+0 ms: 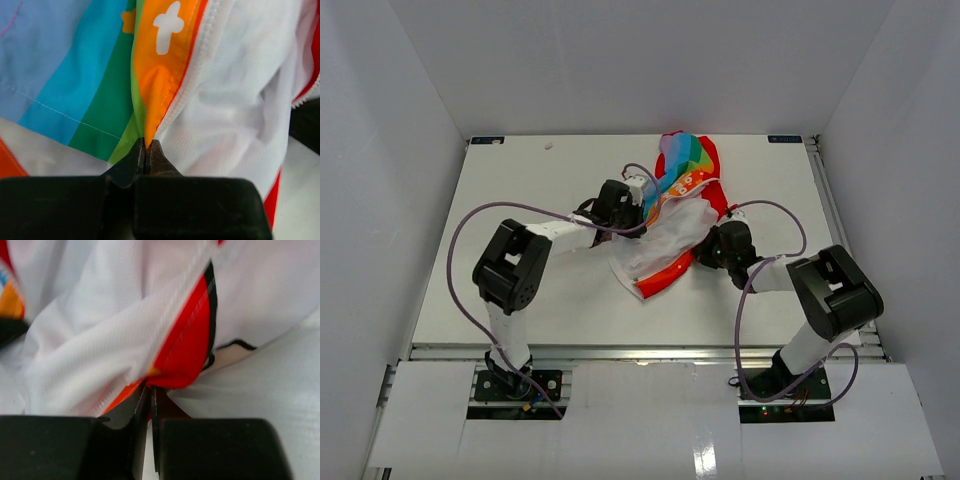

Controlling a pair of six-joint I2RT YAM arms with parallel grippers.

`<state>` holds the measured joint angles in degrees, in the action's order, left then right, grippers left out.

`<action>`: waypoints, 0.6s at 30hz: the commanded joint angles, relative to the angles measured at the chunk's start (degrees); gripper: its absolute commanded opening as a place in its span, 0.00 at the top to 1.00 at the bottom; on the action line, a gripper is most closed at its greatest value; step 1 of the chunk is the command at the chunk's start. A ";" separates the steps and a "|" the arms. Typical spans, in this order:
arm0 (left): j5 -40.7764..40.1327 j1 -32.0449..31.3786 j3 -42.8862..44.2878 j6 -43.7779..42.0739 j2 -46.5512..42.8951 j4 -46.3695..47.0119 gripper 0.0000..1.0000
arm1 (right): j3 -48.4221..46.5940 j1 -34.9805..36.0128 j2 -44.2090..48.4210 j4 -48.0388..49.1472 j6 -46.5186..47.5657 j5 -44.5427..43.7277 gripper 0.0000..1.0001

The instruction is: Zip up the jacket

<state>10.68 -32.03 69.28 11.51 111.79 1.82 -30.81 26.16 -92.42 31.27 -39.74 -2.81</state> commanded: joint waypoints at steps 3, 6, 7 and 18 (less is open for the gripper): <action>-7.84 -0.33 -9.97 8.54 -15.05 1.89 1.00 | -13.33 -6.32 -4.74 -8.59 11.18 3.31 0.92; -6.76 -0.69 -15.25 12.53 -18.16 3.20 1.00 | -25.15 -7.06 -8.90 -17.91 19.22 3.67 0.92; -5.73 -0.95 -16.42 13.07 -18.48 3.93 1.00 | -28.95 -7.37 -10.51 -20.69 21.46 4.59 0.92; -2.91 -4.00 -25.13 16.28 -21.78 11.92 1.00 | -32.07 -8.03 -6.61 -27.81 27.19 10.81 0.50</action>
<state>6.99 -35.37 45.92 25.79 94.22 9.76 -68.29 18.50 -106.03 5.58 -14.62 6.33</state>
